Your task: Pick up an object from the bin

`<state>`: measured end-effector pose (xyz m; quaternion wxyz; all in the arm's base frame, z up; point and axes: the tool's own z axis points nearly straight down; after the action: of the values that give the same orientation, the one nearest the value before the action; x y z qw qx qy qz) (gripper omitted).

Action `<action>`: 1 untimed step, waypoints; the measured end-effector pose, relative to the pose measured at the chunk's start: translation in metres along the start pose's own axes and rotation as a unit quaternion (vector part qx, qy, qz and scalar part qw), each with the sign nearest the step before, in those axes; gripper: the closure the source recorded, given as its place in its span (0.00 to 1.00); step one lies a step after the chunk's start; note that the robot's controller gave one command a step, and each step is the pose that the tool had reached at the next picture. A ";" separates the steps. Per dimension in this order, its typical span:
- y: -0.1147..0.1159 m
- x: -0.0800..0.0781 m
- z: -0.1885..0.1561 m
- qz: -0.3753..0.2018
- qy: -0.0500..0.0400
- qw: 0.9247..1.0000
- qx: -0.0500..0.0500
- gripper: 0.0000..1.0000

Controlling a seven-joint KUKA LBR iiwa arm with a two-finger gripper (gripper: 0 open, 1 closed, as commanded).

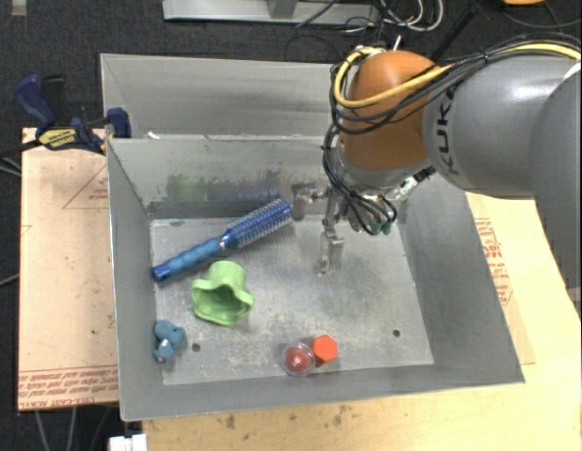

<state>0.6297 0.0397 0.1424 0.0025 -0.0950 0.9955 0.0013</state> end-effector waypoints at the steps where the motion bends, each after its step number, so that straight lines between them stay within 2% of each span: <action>1: 0.007 -0.001 -0.034 -0.060 -0.001 0.998 0.001 0.00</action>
Offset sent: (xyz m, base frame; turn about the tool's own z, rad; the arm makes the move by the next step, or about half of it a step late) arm -0.0018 0.0052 0.0327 -0.1214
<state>0.6292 0.0463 0.1765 0.0032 -0.1548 0.9879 0.0005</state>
